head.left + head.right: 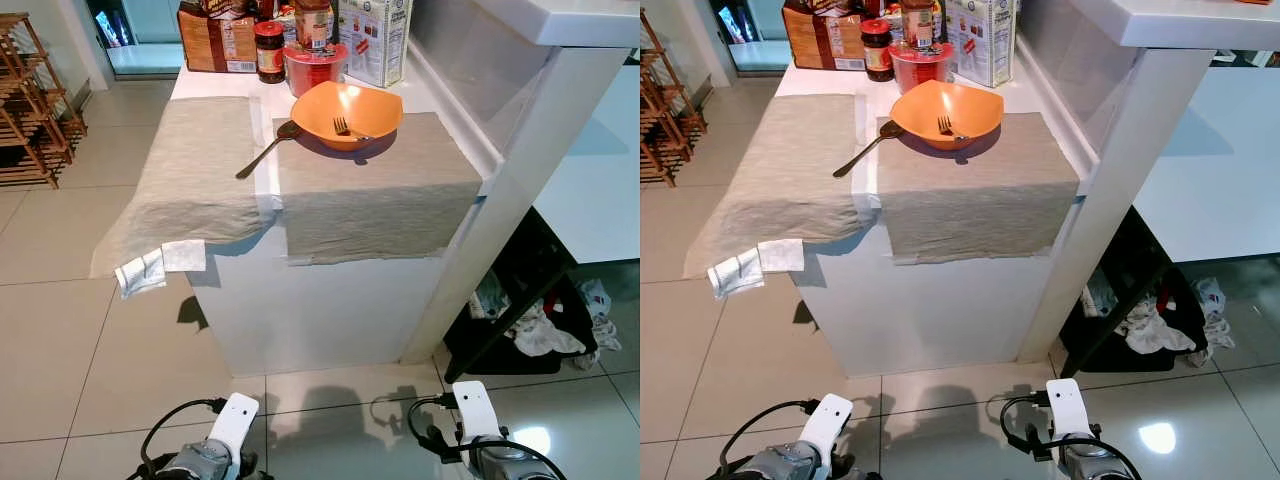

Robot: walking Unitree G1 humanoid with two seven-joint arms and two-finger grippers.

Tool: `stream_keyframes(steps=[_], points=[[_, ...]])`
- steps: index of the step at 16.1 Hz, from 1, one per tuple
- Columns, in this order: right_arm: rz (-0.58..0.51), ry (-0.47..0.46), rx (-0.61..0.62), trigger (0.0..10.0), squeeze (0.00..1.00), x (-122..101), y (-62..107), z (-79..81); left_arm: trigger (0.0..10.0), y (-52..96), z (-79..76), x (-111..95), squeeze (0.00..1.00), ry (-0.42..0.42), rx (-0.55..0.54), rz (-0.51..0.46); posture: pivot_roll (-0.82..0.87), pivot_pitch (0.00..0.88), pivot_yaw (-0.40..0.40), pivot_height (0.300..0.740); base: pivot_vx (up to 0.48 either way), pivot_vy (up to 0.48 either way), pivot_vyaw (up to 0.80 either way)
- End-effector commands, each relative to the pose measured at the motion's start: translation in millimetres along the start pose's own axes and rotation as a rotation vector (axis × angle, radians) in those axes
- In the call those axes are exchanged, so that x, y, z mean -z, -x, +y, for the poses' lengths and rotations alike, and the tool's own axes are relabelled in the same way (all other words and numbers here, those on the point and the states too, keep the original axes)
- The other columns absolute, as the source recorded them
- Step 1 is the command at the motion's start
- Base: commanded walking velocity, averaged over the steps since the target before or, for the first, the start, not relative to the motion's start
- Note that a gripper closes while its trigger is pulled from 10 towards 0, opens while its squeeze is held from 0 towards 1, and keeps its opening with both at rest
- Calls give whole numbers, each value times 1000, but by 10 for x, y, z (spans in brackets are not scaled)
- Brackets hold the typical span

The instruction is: Setting the table

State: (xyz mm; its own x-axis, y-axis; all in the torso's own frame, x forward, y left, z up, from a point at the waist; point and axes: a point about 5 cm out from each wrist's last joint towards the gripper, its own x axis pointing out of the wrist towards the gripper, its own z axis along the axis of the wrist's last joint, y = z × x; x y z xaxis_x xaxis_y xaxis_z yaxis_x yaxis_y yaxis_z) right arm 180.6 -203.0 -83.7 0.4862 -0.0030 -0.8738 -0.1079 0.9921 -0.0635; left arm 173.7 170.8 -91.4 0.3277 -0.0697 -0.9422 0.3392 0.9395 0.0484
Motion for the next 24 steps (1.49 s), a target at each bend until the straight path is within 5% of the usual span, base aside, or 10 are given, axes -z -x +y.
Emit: stream_keyframes(steps=[1, 24], points=[[-7, 32, -7, 10000, 0, -63, 0, -28, 10000, 2, 1, -41, 0, -18, 1, -11, -73, 0, -1, 740, 0, 0, 0], [-9, 16, 2, 10000, 0, -56, 0, -29, 10000, 1, -1, -44, 0, -34, 2, -12, -68, 0, -8, 740, 0, 0, 0]])
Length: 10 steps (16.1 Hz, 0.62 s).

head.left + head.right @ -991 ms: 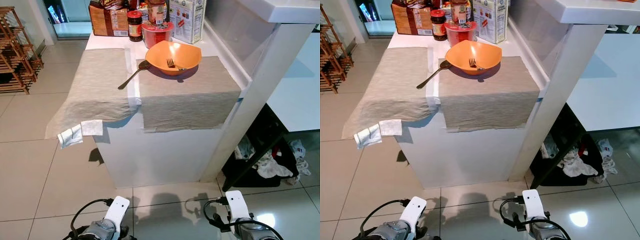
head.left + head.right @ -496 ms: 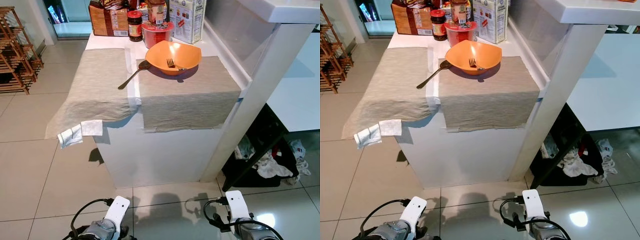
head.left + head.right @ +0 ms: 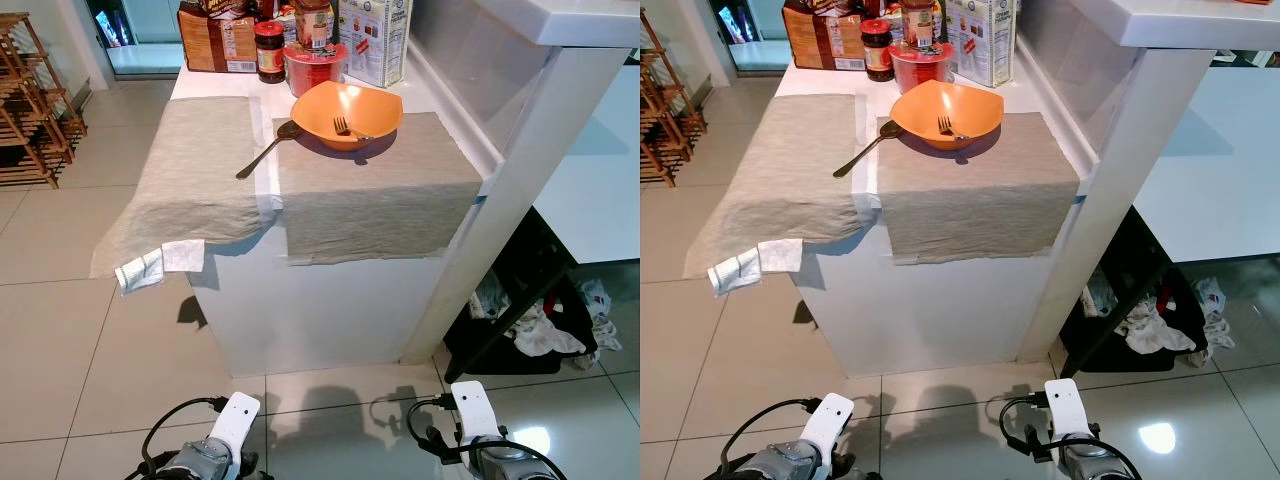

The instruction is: Setting the table

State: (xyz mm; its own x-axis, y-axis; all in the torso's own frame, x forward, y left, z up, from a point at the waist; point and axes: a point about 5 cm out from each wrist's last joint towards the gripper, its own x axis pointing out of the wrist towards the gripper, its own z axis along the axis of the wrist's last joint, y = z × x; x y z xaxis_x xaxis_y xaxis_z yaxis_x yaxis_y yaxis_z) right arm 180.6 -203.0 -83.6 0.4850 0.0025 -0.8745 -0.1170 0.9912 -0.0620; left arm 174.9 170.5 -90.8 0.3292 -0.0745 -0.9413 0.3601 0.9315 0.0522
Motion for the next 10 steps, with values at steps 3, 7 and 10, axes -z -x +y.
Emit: stream_keyframes(steps=[3, 7, 10], points=[[-10, 2, 9, 10000, 0, -52, 0, -30, 10000, 0, -1, -29, 0, -13, -2, -7, -69, 0, -6, 740, 0, 0, 0], [-9, 3, 10, 10000, 0, -51, 0, -30, 10000, 1, -1, -28, 0, -14, -1, -7, -69, 0, -7, 740, 0, 0, 0], [-10, 2, 11, 10000, 0, -54, -1, -26, 10000, 1, 3, -29, 0, -16, -1, -7, -72, 0, -4, 740, 0, 0, 0]])
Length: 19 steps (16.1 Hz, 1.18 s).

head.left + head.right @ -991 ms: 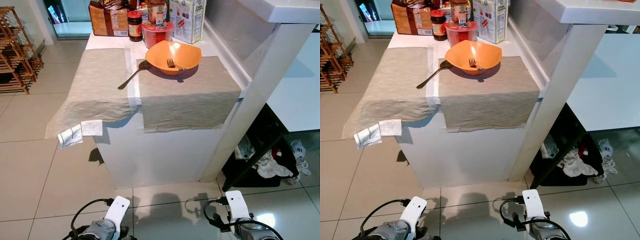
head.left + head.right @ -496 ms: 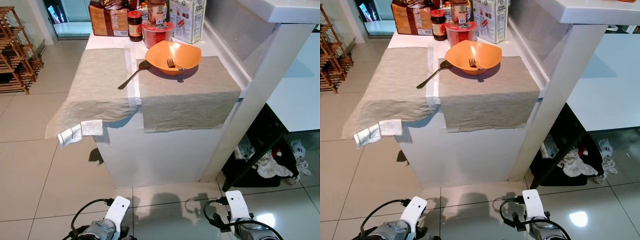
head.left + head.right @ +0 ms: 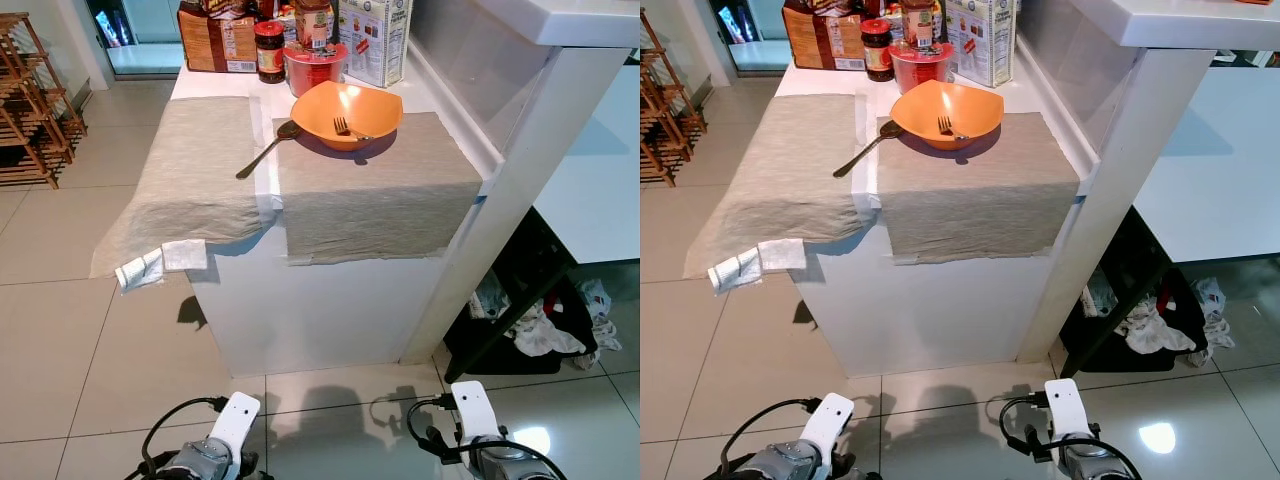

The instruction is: Setting the table

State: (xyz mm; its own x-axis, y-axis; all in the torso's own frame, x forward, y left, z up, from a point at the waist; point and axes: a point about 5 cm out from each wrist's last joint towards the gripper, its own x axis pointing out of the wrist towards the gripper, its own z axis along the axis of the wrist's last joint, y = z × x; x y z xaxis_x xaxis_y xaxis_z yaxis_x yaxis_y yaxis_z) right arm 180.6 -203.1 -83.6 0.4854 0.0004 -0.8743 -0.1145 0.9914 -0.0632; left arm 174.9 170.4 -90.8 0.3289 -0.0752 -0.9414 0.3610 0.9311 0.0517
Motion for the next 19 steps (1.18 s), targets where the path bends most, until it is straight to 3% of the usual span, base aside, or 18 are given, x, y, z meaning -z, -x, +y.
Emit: stream_keyframes(steps=[1, 9, 13, 19], points=[[-9, 1, 8, 10000, 0, -55, -2, -22, 10000, 2, 6, -30, 0, -15, -2, -7, -72, 0, -4, 740, 0, 0, 0], [-11, 0, 9, 10000, 0, -62, -3, -20, 10000, 3, 10, -34, 0, -15, -4, -8, -70, 0, -4, 740, 0, 0, 0], [-15, -44, 9, 10000, 0, -48, -2, -14, 10000, 0, -6, -14, 0, 59, 6, -10, -72, 0, -2, 740, 0, 0, 0], [-17, -68, -3, 10000, 0, -48, -3, -6, 10000, -1, -14, -20, 0, 70, 19, -15, -74, 0, -4, 740, 0, 0, 0]])
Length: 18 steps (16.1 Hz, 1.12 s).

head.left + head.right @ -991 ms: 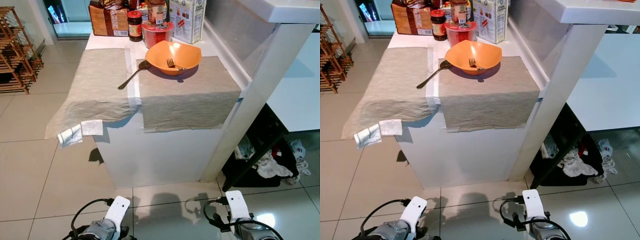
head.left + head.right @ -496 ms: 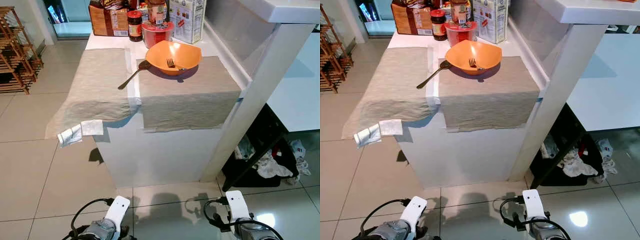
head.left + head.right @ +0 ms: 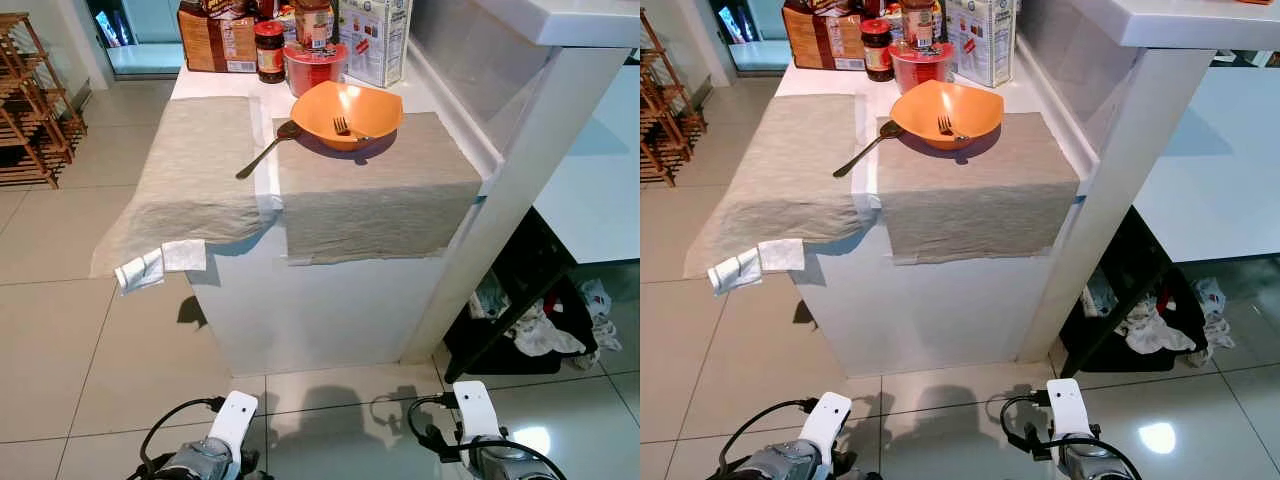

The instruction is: Setting the table

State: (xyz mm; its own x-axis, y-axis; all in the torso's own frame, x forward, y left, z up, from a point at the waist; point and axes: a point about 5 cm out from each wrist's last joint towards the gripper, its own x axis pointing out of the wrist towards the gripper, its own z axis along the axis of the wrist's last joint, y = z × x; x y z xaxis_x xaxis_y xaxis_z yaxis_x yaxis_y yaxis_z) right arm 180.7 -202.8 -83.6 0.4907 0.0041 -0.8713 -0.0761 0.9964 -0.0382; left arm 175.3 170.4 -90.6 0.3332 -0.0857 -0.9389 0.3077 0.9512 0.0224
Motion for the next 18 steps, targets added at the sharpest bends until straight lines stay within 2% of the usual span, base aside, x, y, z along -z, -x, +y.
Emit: stream_keyframes(steps=[1, 5, 10, 18], points=[[-10, -28, -3, 10000, 0, -45, -3, -4, 10000, -2, -18, -15, 0, 8, 12, -7, -74, 0, -4, 740, 0, 0, 0], [-8, -57, -7, 10000, 0, -35, -3, -1, 10000, -4, -31, -7, 0, 49, 21, -8, -73, 0, -8, 740, 0, 0, 0], [-7, -59, -5, 10000, 0, -29, -2, -4, 10000, -5, -35, 1, 0, 61, 22, -7, -72, 0, -8, 740, 0, 0, 0], [-6, -46, -1, 10000, 0, -20, -2, -2, 10000, -5, -33, 6, 0, 49, 19, -7, -74, 0, -8, 740, 0, 0, 0]])
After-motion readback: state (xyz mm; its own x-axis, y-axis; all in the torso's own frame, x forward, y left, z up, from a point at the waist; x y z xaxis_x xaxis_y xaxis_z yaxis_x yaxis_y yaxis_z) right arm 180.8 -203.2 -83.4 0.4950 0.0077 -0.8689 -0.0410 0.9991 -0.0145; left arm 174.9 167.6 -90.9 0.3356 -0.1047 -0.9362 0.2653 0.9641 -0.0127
